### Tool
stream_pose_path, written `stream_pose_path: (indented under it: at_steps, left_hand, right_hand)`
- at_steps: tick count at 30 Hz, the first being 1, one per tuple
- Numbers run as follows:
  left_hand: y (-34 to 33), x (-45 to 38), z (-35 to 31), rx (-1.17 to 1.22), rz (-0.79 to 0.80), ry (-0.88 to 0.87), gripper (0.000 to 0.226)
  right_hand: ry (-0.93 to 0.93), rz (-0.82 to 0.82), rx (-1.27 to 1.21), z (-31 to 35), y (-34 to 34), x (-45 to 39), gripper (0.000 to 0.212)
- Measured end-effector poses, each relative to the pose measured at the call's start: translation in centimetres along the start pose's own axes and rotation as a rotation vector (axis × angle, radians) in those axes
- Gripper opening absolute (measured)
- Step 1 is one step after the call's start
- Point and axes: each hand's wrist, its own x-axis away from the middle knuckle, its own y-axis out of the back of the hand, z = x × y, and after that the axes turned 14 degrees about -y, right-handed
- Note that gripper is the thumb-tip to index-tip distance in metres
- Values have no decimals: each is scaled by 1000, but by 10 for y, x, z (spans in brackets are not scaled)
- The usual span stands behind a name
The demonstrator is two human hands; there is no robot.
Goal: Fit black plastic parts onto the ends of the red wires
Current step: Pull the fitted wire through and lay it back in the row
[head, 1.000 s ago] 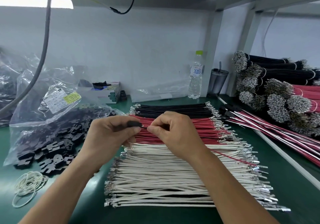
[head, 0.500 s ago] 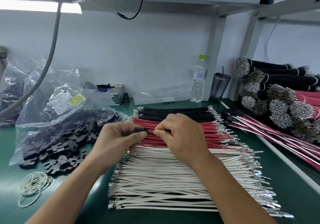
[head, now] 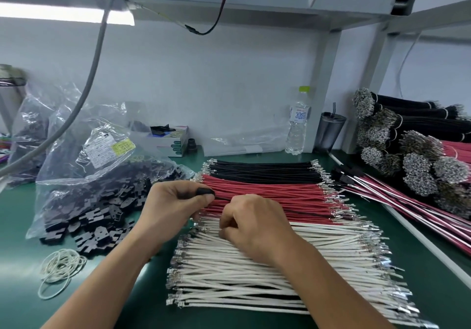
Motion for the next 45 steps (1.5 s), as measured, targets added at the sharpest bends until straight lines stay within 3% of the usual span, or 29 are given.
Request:
stream_pose_path:
  at_steps: [6, 12, 17, 19, 21, 23, 26, 34, 39, 45]
  left_hand:
    - [2, -1, 3, 18, -2, 13, 11]
    - [4, -2, 3, 90, -13, 32, 12]
    - [5, -2, 2, 168, -10, 65, 22]
    - [5, -3, 4, 185, -7, 75, 26]
    - [6, -3, 4, 209, -10, 82, 29]
    - [6, -3, 3, 244, -19, 87, 34]
    - [6, -4, 1, 296, -34, 92, 39]
    - [6, -3, -2, 343, -9, 97, 35]
    - [8, -4, -2, 357, -9, 97, 39]
    - [10, -3, -2, 325, 57, 84, 35]
  right_hand:
    - [-94, 64, -188, -6, 3, -2, 7]
    - [-148, -80, -650, -12, 15, -6, 8]
    - [175, -658, -505, -3, 56, -10, 7]
    - [289, -813, -369, 0, 67, -11, 11]
    - [336, -774, -164, 2, 63, -11, 12]
    - [275, -583, 1, 2, 45, -7, 10]
    - [150, -421, -26, -1, 21, -3, 11]
    - [76, -444, -94, -2, 10, -6, 8]
    - [123, -402, -255, -4, 13, -5, 7]
    - [129, -347, -248, -6, 15, -5, 10]
